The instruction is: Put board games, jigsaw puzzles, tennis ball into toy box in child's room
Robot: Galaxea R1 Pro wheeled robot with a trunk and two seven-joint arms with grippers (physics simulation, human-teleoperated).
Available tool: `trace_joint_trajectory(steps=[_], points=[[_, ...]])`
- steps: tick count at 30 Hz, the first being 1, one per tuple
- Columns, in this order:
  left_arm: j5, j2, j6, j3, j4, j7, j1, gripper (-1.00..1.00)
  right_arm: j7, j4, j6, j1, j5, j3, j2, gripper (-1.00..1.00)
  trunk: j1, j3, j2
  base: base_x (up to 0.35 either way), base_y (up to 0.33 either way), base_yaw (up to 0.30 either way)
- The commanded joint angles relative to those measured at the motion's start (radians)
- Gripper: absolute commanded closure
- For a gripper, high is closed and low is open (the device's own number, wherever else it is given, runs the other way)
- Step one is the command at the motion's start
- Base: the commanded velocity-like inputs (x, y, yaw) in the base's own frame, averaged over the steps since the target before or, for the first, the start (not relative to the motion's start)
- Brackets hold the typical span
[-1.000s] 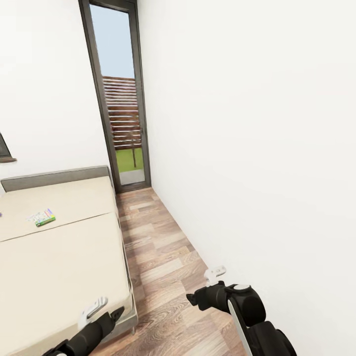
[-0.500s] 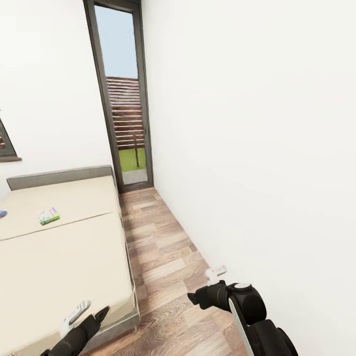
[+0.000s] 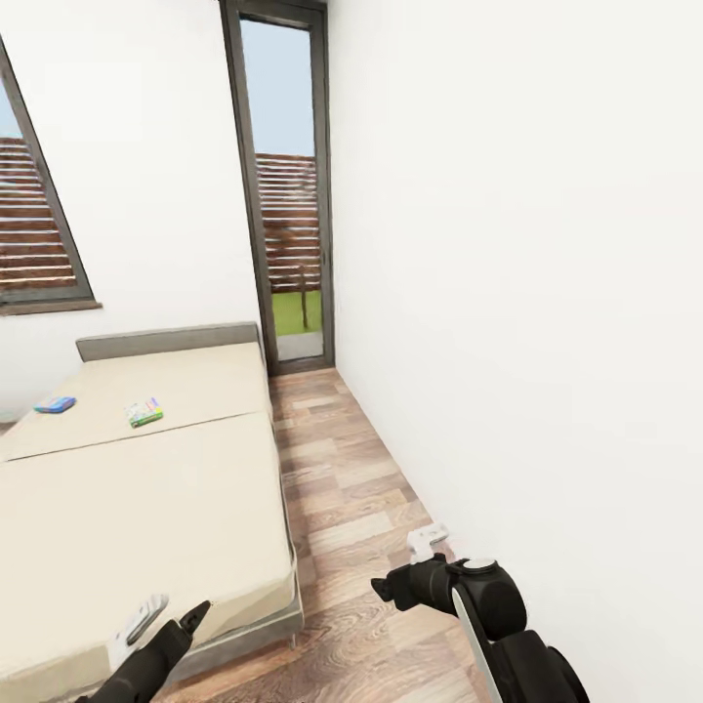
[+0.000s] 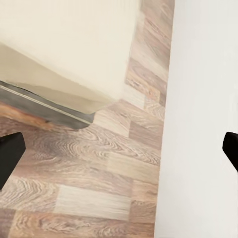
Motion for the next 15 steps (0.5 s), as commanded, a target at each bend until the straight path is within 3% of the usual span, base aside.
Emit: trace_joint_trajectory(steps=[1,9,15], points=[[0.013,0.000,0.004,0.000,-0.002,0.010,0.000,-1.00,0.009,-0.001,0.004,-0.001,0.010,0.000,0.000,-1.00,0.000,-0.001,-0.001,0.000,0.000,0.274],[0.018,0.001,0.003,0.000,-0.003,0.025,-0.029,-1.00,0.009,-0.012,0.011,-0.005,0.012,0.000,0.002,-1.00,0.000,-0.001,-0.001,0.000,0.000,0.281],[0.021,0.001,0.012,0.000,0.008,0.040,-0.123,-1.00,0.008,-0.014,0.058,-0.059,0.012,-0.001,0.002,-1.00,0.000,-0.001,-0.001,0.000,0.000,0.290]])
